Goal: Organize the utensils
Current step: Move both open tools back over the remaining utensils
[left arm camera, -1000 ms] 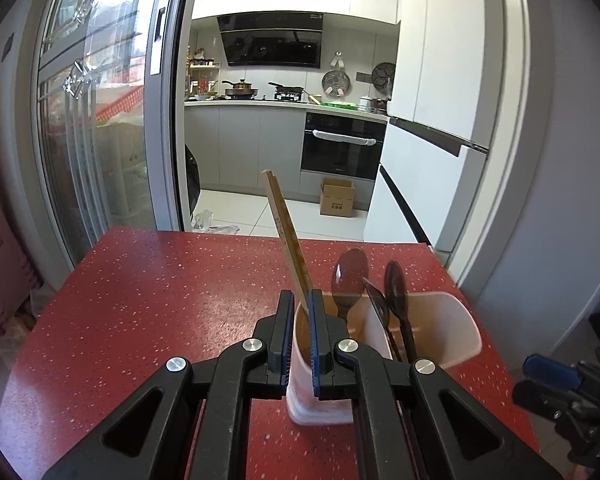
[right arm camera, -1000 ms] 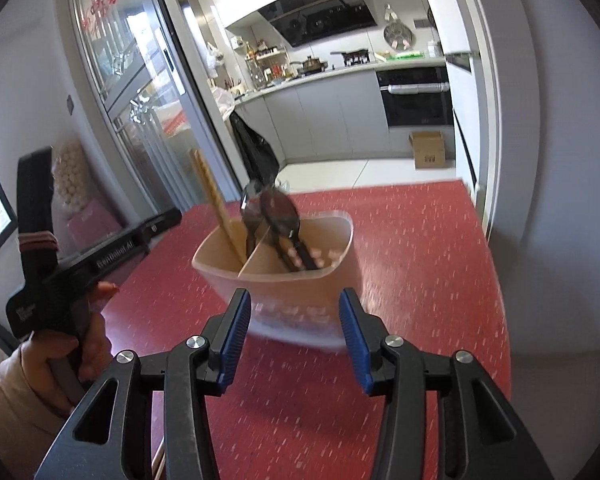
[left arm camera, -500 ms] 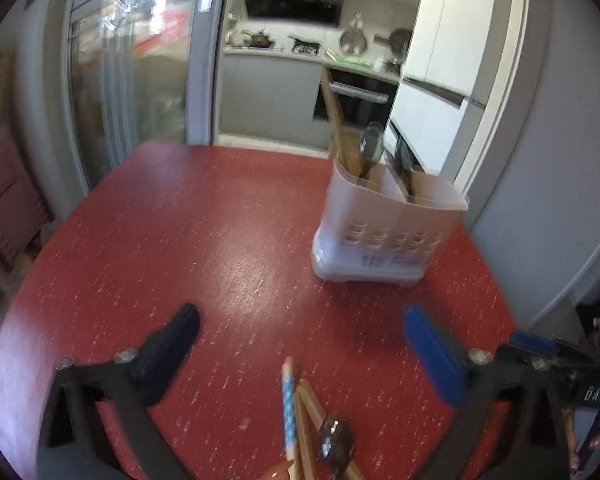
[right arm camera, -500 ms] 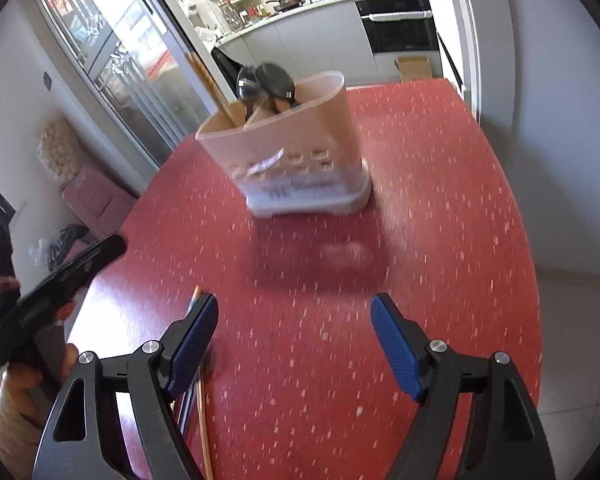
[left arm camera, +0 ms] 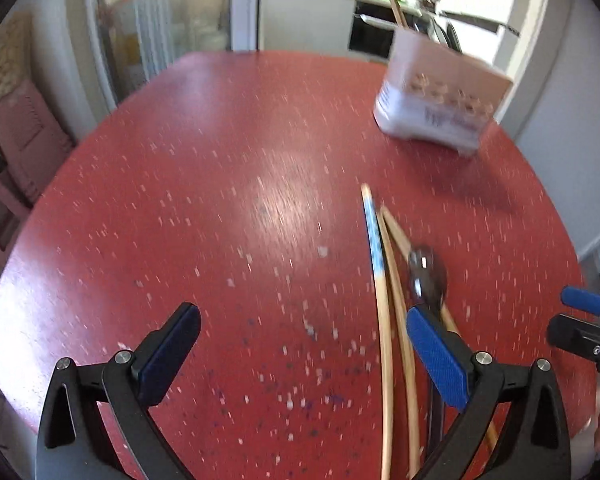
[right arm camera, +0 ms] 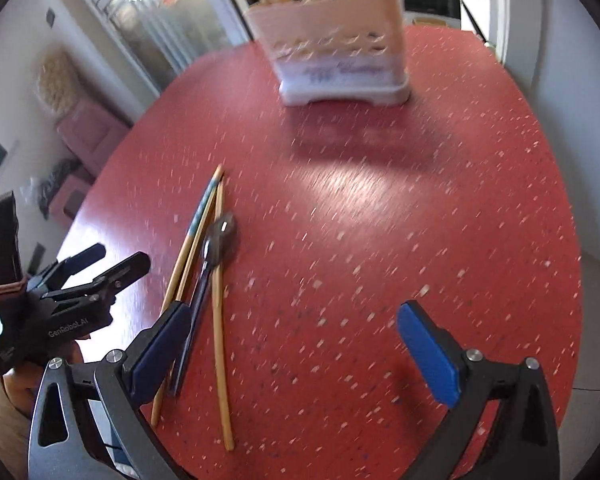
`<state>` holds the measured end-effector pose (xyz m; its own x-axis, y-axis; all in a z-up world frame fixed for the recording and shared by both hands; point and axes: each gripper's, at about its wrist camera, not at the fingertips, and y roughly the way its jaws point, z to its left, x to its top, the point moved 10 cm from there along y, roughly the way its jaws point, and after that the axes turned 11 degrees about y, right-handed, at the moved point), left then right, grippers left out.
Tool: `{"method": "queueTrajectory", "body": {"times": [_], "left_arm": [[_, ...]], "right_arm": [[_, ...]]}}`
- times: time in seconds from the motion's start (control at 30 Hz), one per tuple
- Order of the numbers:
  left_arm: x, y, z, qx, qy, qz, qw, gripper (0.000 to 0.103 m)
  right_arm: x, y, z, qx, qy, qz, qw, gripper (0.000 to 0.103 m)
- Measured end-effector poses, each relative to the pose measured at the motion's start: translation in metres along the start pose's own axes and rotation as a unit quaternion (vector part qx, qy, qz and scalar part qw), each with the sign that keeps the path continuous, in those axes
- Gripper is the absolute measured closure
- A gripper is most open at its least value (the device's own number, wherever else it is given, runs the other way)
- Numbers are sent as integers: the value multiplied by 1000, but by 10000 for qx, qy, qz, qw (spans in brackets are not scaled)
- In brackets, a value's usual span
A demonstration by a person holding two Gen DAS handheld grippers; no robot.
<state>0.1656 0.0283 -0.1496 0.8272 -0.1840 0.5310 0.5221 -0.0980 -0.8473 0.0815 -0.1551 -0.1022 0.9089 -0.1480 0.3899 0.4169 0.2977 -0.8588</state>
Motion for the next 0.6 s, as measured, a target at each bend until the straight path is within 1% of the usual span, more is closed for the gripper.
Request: {"method": "queueTrajectory", "body": {"times": [0.1, 0.17, 0.3, 0.33, 0.47, 0.5, 0.53, 0.6], "left_arm": [[-6, 13, -8, 66, 217, 99, 9997, 0], [-9, 19, -10, 141, 271, 145, 9994, 0], [-12, 30, -11, 43, 230, 267, 9994, 0], [-12, 33, -11, 47, 237, 284, 9993, 0], [-15, 35, -14, -52, 208, 316, 9993, 0], [-16, 28, -12, -62, 194, 321, 9993, 0], [-16, 29, -11, -61, 185, 323, 9993, 0], [-15, 30, -7, -43, 143, 322, 9994, 0]], "right_arm": [[-10, 7, 9, -55, -116, 138, 9998, 0], [-15, 11, 12, -157, -187, 189, 9995, 0], [-21, 17, 19, -306, -354, 294, 9985, 2], [-21, 19, 20, -342, -384, 314, 9982, 4], [-23, 28, 22, -487, -477, 469, 9966, 20], [-23, 31, 23, -514, -517, 507, 9960, 23], [-24, 34, 25, -559, -561, 533, 9954, 28], [-23, 39, 28, -637, -655, 556, 9943, 33]]}}
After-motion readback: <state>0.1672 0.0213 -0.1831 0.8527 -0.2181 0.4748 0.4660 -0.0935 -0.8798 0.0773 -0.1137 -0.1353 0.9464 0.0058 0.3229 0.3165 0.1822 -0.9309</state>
